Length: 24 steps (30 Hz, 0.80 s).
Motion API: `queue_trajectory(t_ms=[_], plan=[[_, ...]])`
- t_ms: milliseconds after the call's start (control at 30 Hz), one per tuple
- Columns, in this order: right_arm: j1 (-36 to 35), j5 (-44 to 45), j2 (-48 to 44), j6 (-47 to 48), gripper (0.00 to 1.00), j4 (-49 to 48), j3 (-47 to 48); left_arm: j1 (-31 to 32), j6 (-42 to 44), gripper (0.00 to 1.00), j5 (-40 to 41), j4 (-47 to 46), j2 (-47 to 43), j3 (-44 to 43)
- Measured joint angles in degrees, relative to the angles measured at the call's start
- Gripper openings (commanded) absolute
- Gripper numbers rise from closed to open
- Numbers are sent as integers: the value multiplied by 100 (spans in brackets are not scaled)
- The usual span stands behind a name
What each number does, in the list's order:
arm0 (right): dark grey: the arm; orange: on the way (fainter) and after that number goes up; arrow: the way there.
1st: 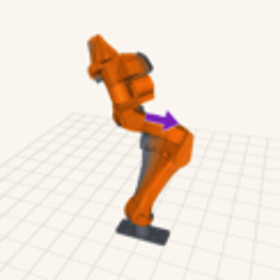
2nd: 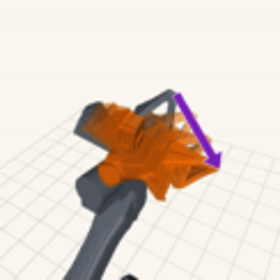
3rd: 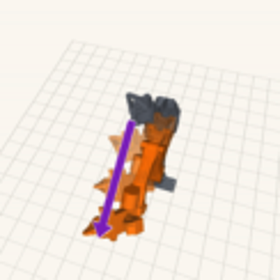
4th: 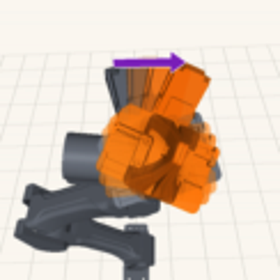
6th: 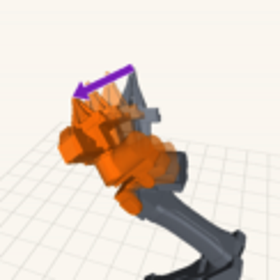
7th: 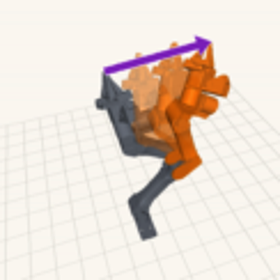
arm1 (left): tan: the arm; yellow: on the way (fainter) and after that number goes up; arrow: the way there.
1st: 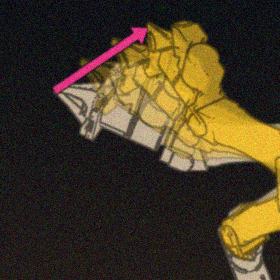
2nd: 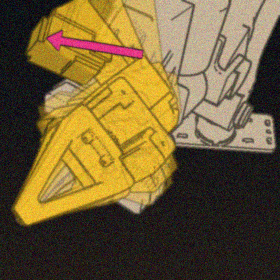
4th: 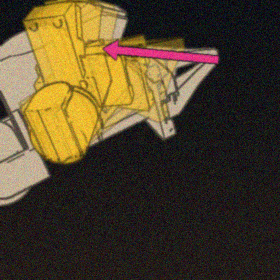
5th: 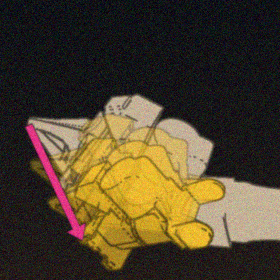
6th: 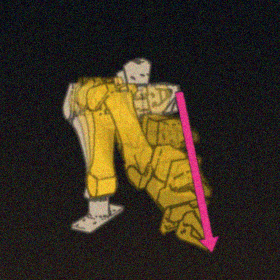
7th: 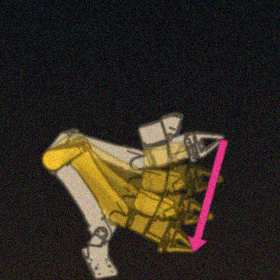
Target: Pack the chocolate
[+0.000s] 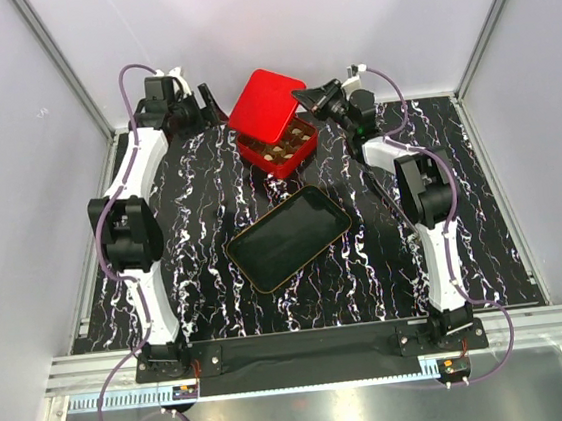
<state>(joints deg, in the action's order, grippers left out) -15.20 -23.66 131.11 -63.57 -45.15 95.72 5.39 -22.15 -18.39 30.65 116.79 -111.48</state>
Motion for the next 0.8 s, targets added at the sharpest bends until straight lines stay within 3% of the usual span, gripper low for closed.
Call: queue_trajectory(t_ms=[333,800], plan=[[7,658,437,-334,0,-697,-269,0,-146,88,-315,-669,514,118],[11,820,1128,-826,0,-1272,-420,0,-337,88,-564,-1172,1255,138]])
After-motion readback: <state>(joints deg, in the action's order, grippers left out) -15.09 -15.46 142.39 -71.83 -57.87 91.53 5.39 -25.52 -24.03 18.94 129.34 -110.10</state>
